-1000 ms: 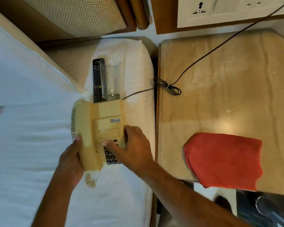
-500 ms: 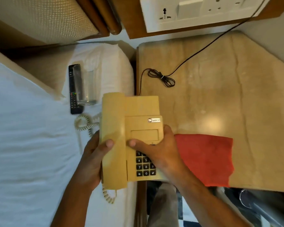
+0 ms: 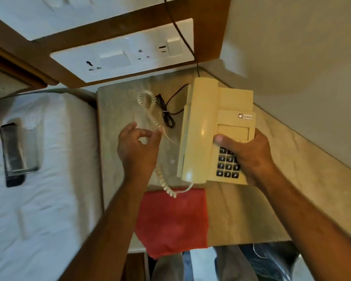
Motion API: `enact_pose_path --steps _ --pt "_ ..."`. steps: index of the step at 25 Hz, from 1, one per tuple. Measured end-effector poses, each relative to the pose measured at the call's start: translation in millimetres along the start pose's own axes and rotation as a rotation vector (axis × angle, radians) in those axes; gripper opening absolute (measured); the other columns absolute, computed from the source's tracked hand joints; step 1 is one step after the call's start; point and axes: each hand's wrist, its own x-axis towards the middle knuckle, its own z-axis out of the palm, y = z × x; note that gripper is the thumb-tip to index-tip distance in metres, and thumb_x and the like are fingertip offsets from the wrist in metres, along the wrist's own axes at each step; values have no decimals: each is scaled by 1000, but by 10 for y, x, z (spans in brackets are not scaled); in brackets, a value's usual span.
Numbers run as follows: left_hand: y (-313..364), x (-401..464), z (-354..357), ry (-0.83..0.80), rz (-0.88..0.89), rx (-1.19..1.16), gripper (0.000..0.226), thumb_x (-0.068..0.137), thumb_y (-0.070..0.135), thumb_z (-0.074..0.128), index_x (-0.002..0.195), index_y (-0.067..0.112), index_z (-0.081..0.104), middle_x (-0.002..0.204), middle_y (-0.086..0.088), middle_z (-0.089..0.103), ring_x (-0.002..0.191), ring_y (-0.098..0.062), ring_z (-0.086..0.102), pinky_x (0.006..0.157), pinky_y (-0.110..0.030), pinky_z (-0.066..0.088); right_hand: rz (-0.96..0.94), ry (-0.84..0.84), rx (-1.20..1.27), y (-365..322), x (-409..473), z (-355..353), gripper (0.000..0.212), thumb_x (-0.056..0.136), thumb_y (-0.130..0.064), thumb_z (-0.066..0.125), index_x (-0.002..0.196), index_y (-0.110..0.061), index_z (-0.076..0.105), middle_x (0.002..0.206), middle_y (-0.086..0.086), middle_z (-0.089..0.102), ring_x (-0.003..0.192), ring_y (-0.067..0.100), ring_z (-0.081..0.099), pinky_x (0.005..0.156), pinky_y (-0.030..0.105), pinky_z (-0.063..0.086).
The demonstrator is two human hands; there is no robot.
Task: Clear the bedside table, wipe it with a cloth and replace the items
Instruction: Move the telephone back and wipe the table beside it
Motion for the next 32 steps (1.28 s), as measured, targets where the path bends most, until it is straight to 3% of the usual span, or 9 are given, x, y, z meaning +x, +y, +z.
enact_pose_path --steps 2,4,6,14,17,20,24,29,32 --pt "-35 153 238 -78 -346 -89 27 74 9 81 90 19 62 109 -6 66 85 -17 67 63 -20 53 18 16 -20 46 192 -163 93 28 -57 93 111 -22 69 95 -4 80 82 12 77 66 30 63" --pt "-61 268 418 -185 -548 -66 48 69 5 82 112 8 59 116 -17 65 86 -26 69 73 -34 62 35 5 -51 109 307 -258 95 30 -55 92 114 -20 68 97 -2 79 83 13 77 67 32 64" --pt "-32 306 558 -210 -493 7 67 68 17 84 126 8 52 124 -15 61 97 -30 68 83 -44 62 38 -24 -83 174 376 -290 92 31 -55 93 113 -23 68 96 -3 79 82 12 77 69 34 63" --pt "124 233 897 -228 -19 447 82 74 66 73 134 18 45 127 -9 59 110 -31 62 80 -40 49 15 -25 -109 172 553 -361 62 41 -51 94 95 -25 76 84 -9 80 75 11 78 57 23 60" --pt "123 235 908 -209 55 465 73 74 63 75 125 15 53 119 -8 63 103 -28 64 76 -36 48 1 -24 -119 188 550 -407 58 41 -53 92 90 -26 77 84 -7 80 75 13 78 57 23 60" --pt "167 367 873 -258 68 398 41 76 52 78 92 16 66 88 -2 69 79 -21 66 68 -33 54 -24 3 -129 199 556 -358 54 44 -55 91 87 -26 78 84 -6 80 76 14 78 66 31 63" --pt "246 465 806 -352 63 253 37 80 34 82 59 29 52 65 6 63 61 -12 61 70 -35 58 -58 62 -160 214 567 -257 49 53 -54 92 91 -27 79 88 -8 80 80 12 78 76 36 63" --pt "233 542 803 -441 -13 174 11 85 22 78 81 13 73 80 -5 75 76 -23 73 77 -41 63 -72 70 -211 186 576 -229 39 63 -50 90 92 -27 78 88 -9 80 80 10 77 77 36 62" --pt "160 471 767 -484 76 246 21 83 28 79 95 14 69 89 0 70 85 -21 69 76 -33 58 -71 78 -228 140 581 -311 36 67 -47 89 95 -25 79 86 -9 80 78 11 78 71 32 62"
